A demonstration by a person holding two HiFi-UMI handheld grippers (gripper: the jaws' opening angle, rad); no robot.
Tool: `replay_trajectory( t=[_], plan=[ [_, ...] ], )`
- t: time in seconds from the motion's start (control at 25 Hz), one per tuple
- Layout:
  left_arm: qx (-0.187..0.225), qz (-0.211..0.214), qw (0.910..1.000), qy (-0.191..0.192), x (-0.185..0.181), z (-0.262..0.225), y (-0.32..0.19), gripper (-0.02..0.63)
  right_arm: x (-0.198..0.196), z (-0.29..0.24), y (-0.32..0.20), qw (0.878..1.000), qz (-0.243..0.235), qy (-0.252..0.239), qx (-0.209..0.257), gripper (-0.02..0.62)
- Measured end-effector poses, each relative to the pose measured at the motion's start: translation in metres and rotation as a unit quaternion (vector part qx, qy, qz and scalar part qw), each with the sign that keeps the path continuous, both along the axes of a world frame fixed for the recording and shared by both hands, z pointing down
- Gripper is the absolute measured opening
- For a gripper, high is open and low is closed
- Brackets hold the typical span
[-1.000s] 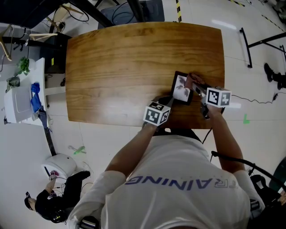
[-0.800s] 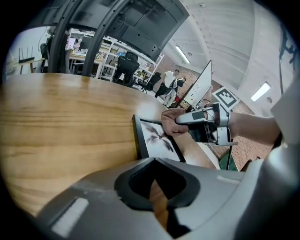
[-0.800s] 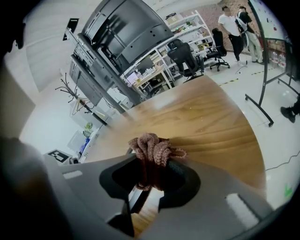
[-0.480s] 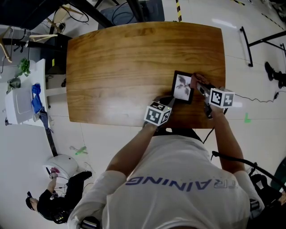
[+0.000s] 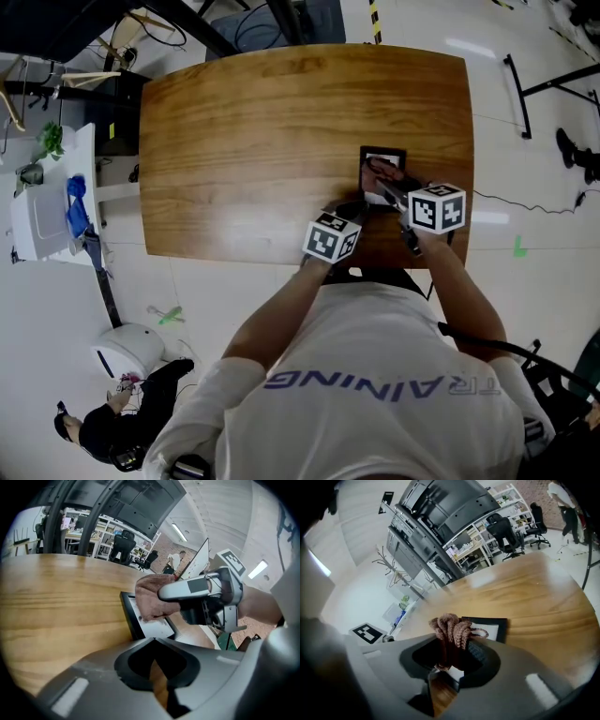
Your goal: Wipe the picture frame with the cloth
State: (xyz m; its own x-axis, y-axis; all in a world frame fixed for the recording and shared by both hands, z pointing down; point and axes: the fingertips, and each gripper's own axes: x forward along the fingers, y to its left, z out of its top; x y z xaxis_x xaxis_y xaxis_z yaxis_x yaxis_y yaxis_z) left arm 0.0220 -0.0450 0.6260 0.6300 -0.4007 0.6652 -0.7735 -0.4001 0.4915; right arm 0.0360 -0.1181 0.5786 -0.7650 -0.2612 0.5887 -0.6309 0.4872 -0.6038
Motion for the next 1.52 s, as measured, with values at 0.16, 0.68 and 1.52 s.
replay_trajectory(
  t=[0.16,0.68,1.52],
  plan=[
    [0.000,-0.007,0.9999,0.008,-0.001,-0.001,0.000,0.005,-0.024,0.015,0.013,1.000,-0.005,0.005,-0.029,0.115],
    [0.007,-0.019,0.9997,0.010,-0.002,0.001,-0.001,0.005,0.064,0.023,0.007,0.997,0.053,0.057,-0.024,0.116],
    [0.006,-0.033,0.9994,0.011,-0.009,-0.002,-0.002,0.005,0.085,0.029,0.009,0.995,0.075,0.060,-0.011,0.115]
  ],
)
